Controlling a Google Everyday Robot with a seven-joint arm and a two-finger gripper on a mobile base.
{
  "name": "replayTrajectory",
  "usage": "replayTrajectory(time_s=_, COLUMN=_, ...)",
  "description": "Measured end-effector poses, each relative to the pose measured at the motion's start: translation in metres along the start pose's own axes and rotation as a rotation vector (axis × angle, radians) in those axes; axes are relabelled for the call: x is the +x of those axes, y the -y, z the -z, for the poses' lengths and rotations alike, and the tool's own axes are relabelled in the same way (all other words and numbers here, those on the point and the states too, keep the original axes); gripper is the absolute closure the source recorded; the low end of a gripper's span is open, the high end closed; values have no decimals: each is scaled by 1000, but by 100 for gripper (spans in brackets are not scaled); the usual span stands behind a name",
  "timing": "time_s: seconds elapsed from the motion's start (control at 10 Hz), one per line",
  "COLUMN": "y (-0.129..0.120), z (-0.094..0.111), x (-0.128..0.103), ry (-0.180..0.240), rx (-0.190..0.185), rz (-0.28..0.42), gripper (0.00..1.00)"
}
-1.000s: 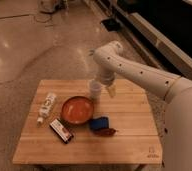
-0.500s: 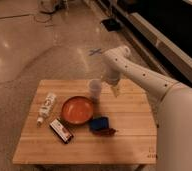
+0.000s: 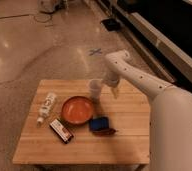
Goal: Pick up the ceramic cup
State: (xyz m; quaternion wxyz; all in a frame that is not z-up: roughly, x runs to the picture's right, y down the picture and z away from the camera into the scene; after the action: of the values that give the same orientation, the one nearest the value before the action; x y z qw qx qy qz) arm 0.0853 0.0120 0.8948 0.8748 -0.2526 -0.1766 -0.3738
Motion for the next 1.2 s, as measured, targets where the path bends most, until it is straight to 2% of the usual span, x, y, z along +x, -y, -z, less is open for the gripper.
replayTrajectory(time_s=0.2, y=-5, z=-11, x=-1, ry=10, rx=-21, rz=5, gripper=41)
replayTrajectory(time_s=0.4, y=-3, z=-16, x=-4, ry=15, rx=-24, rz=-1, gripper=63)
replayTrajectory(time_s=0.7, y=12, z=-9, x=-3, ry=-5, rx=16, rz=-20, gripper=92)
replayTrajectory(time_s=0.8, y=17, z=-3, x=-1, ry=-15, rx=33, rz=-24, gripper=99)
replayTrajectory(time_s=1.2, y=20, z=35, x=18, ry=-84, rx=83, rz=-43, gripper=100)
